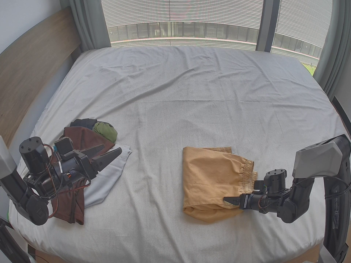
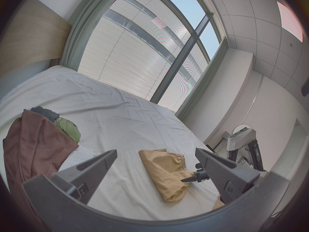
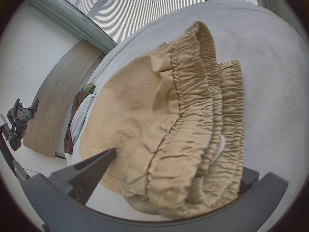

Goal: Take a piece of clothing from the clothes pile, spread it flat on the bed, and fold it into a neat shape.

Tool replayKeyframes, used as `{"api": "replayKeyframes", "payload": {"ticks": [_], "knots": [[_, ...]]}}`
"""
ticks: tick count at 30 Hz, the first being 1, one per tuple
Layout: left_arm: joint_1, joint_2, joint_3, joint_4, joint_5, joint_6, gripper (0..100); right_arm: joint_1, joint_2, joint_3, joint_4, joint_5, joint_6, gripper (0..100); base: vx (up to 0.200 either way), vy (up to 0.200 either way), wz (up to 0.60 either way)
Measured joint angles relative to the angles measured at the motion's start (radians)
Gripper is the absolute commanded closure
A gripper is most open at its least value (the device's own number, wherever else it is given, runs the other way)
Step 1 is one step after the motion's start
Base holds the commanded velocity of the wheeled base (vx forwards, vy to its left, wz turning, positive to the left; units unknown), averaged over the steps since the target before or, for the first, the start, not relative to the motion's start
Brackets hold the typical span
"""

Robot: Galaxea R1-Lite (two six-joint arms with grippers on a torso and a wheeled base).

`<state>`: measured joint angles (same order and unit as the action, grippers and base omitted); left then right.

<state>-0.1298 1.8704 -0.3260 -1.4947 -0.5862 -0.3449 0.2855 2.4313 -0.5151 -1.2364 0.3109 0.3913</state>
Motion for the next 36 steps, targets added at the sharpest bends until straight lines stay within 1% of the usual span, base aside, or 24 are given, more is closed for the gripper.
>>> {"api": "replayKeyframes", "payload": {"ticks": [5,6,15,22,26,30,36], "knots": [[-0.001,0.000,0.006,-0.005,0.000,0.000,0,0.020,0.004,-0.009,-0.002,-0.002,0.021,0,0.000,0.000,0.00],[-0.002,0.000,0.007,-0.006,0.000,0.000,0,0.021,0.005,-0.009,-0.005,-0.001,0.022,100,0.000,0.000,0.00],[-0.005,0.000,0.010,-0.006,0.000,-0.001,0,0.032,-0.016,0.009,-0.029,0.011,0.035,100,0.000,0.000,0.00],[-0.003,0.000,0.005,-0.006,0.000,-0.003,0,0.062,-0.109,0.039,-0.052,0.017,0.037,100,0.000,0.000,0.00],[-0.001,0.000,0.000,-0.011,0.000,-0.003,0,0.075,-0.166,0.038,-0.069,0.045,0.037,100,0.000,0.000,0.00],[0.000,0.000,-0.003,-0.018,0.000,-0.008,0,0.078,-0.207,0.029,-0.099,0.055,0.036,100,0.000,0.000,0.00],[0.000,0.000,-0.005,-0.019,0.000,-0.010,0,0.079,-0.264,0.005,-0.093,0.077,0.037,100,0.000,0.000,0.00]]}}
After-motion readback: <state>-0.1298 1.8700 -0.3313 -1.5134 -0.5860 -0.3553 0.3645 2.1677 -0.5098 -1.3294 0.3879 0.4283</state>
